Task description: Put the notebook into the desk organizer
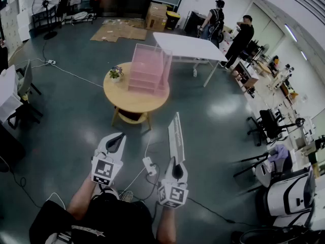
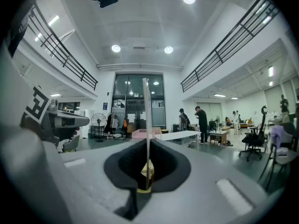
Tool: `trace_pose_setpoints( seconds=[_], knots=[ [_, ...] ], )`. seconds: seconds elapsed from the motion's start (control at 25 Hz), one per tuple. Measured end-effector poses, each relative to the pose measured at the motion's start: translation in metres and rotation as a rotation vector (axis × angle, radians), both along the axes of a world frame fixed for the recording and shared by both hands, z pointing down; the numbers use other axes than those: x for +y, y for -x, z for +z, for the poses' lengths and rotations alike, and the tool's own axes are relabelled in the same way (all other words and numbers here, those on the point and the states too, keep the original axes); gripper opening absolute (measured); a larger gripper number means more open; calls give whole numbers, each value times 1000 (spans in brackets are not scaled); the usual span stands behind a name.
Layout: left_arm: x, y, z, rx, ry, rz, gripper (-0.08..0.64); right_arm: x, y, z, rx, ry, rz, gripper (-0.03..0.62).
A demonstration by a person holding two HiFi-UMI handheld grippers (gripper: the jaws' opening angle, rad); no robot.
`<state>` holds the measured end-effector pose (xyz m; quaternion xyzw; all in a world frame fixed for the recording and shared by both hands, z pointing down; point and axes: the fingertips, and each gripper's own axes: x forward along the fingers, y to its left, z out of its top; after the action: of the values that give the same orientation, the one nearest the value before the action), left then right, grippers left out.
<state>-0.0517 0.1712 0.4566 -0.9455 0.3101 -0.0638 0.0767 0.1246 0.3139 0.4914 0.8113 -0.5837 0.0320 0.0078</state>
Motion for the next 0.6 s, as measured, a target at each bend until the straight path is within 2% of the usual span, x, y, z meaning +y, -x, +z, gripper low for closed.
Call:
trace_pose_setpoints(
  seconds=[0.6],
  knots=[
    [-13,-8,5,-15,4,-44,11,-21,-12,3,-18,-14,-47,14]
  ],
)
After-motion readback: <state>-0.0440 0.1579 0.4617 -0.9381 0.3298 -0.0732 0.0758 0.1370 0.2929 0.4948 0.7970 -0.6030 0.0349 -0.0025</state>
